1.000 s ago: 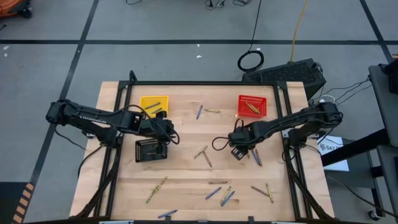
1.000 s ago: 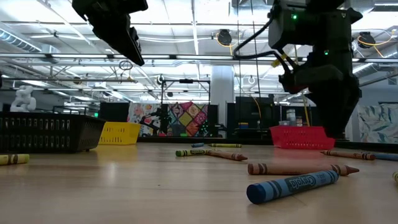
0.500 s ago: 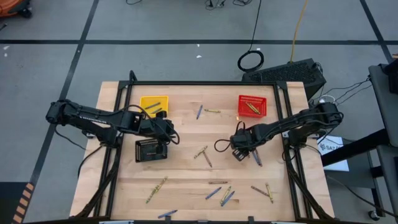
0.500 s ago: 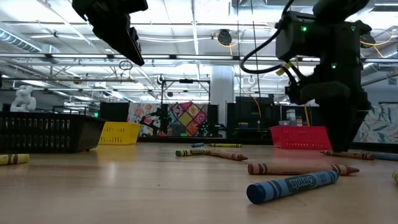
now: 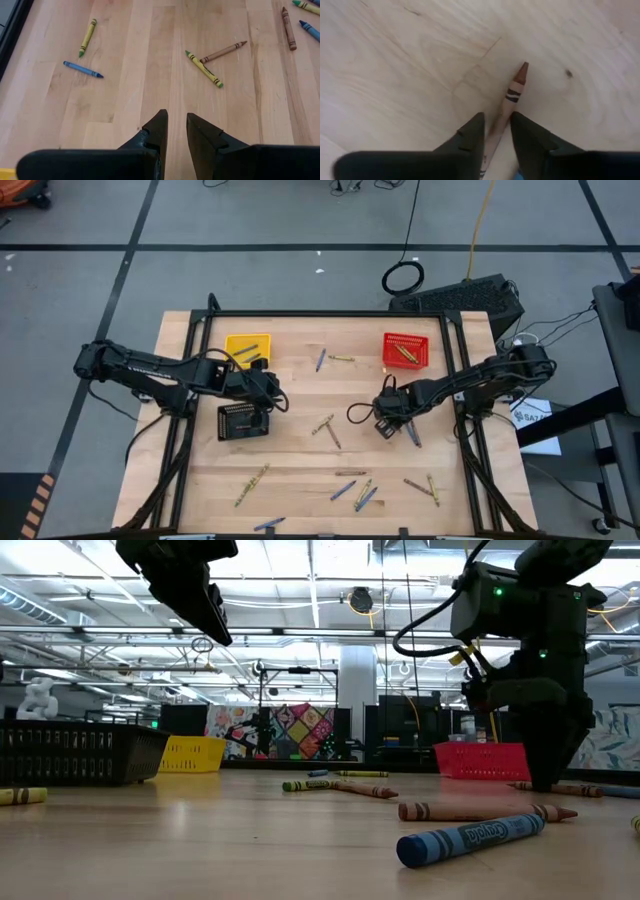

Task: Sort crayons
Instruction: Put the brown crayon into the black bin

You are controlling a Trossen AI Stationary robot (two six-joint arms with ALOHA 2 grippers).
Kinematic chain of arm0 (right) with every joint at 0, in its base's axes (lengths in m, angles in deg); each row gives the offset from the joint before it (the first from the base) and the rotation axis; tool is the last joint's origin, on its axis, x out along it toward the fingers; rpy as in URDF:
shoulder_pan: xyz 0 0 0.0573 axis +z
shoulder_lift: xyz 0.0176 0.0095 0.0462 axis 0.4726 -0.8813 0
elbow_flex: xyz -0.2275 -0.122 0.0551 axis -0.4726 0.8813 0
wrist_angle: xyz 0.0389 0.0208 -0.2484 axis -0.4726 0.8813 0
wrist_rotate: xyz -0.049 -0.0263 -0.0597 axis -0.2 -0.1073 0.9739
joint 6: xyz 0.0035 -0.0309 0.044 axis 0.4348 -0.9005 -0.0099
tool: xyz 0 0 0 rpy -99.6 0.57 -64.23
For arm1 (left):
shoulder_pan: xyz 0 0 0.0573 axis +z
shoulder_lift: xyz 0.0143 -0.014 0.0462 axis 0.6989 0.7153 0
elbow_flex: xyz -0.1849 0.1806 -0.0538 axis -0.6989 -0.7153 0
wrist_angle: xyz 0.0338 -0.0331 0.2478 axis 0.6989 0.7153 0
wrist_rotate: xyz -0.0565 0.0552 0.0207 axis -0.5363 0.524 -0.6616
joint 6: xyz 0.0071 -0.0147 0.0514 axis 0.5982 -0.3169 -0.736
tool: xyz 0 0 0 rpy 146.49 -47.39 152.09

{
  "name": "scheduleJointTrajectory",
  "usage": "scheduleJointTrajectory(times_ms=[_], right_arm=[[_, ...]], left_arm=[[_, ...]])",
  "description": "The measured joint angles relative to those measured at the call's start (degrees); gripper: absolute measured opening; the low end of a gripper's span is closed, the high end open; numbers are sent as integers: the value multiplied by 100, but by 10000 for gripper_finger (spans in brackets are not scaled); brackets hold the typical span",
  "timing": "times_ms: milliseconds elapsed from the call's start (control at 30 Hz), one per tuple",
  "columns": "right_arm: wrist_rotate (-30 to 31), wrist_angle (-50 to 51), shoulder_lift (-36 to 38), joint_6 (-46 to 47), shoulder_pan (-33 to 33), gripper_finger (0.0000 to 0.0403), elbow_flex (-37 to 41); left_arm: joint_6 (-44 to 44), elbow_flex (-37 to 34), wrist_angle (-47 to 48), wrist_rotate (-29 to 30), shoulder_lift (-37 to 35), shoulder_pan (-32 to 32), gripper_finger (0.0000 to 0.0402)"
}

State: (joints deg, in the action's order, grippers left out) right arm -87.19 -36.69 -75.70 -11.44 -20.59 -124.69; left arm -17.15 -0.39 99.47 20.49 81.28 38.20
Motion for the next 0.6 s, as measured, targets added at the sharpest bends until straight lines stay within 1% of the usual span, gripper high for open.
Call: scheduleJointTrajectory(times_ms=[100,167,300,433,600], right_arm=[[44,5,-2,-30,-2,21,4],[94,-1,-2,-118,0,8,4],[120,-15,-7,-146,-4,10,4],[125,-23,2,-231,-4,3,-1],[118,38,40,-426,-15,2,-152]], left_arm=[[-1,0,1,0,0,0,73],[-1,0,2,0,0,0,73],[2,0,2,0,0,0,73],[-1,0,0,0,0,0,73],[-3,0,0,0,0,0,73]])
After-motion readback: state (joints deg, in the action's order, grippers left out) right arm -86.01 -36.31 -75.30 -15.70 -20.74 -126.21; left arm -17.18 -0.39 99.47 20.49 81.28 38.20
